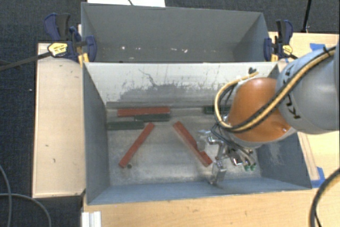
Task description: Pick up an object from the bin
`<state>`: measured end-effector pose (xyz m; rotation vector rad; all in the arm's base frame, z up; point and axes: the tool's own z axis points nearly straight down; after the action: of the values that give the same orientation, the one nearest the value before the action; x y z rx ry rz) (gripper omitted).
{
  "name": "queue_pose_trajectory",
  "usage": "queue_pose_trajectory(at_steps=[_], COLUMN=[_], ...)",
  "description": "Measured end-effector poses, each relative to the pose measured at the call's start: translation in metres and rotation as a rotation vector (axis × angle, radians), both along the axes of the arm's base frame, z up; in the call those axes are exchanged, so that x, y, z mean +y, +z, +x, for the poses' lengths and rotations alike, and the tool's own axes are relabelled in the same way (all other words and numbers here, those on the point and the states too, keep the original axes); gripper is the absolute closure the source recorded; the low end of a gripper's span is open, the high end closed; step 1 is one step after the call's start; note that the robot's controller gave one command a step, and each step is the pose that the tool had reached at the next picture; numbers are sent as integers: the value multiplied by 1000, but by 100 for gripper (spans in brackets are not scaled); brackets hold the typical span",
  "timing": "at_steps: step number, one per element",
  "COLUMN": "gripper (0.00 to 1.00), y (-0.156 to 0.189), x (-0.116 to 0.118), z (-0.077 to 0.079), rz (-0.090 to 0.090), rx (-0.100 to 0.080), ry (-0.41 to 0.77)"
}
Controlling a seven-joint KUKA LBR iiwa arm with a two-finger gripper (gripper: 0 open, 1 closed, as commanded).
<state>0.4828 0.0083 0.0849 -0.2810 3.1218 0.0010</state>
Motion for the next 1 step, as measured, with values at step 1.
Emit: queue_pose_trajectory(at_steps=[1], gripper=[0], y=[-8], x=[22], z=[-2], rz=[-2], rx=[-2], ry=[4])
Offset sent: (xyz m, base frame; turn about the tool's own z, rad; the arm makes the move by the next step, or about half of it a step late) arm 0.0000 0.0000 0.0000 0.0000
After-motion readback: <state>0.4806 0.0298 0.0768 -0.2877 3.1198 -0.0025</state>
